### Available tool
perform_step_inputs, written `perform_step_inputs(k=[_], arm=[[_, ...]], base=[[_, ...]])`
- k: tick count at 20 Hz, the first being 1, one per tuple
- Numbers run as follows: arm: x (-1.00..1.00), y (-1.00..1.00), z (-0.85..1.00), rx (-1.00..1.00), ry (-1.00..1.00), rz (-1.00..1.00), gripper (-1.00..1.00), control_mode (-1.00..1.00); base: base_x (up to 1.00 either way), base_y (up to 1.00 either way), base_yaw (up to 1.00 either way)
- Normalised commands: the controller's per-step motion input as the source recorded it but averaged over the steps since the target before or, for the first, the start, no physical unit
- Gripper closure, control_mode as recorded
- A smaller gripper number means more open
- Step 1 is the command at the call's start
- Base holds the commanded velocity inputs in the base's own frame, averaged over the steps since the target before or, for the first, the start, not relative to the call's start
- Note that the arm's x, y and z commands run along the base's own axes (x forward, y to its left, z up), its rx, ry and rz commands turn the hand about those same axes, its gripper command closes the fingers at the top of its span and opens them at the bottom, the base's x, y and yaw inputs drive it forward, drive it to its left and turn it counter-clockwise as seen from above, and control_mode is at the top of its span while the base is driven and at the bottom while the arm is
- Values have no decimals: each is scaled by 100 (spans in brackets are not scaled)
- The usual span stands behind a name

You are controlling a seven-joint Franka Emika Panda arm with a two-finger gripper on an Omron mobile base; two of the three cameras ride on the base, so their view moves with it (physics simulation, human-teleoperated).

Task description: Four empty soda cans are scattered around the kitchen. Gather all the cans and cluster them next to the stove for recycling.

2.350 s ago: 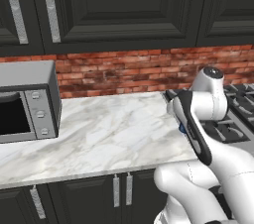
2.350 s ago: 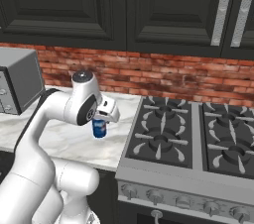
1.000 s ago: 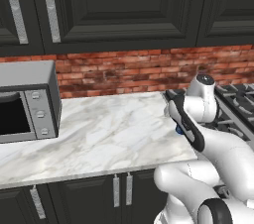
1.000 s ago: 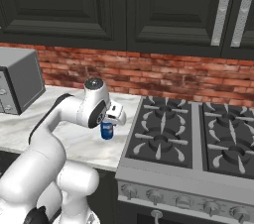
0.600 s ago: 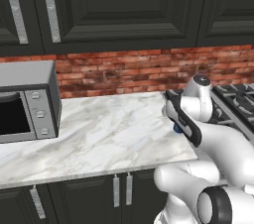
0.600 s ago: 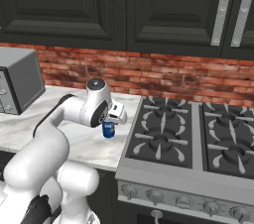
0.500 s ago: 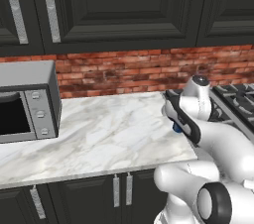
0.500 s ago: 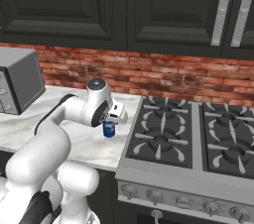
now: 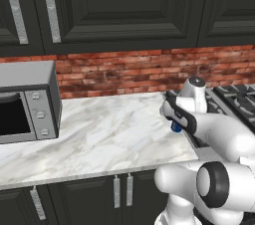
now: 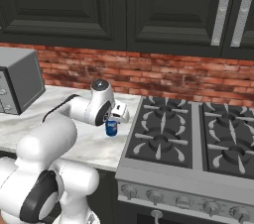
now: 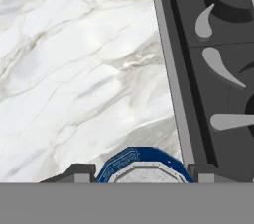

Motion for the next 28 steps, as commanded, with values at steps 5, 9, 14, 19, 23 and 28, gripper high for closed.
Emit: perform_step_inputs(k=[5, 9, 14, 19, 23, 28], arm=[[13, -6, -15, 0, 0, 0, 100, -100], [13, 0, -17, 0, 0, 0, 100, -100], [10, 0, -18, 0, 0, 0, 100, -100], [5, 0, -16, 0, 0, 0, 100, -100], [6, 0, -18, 0, 0, 0, 100, -100], [10, 0, -18, 0, 0, 0, 100, -100]], base=[[0, 0, 0], [0, 0, 0], [0, 0, 0], [0, 0, 0], [0, 0, 0], [0, 0, 0]])
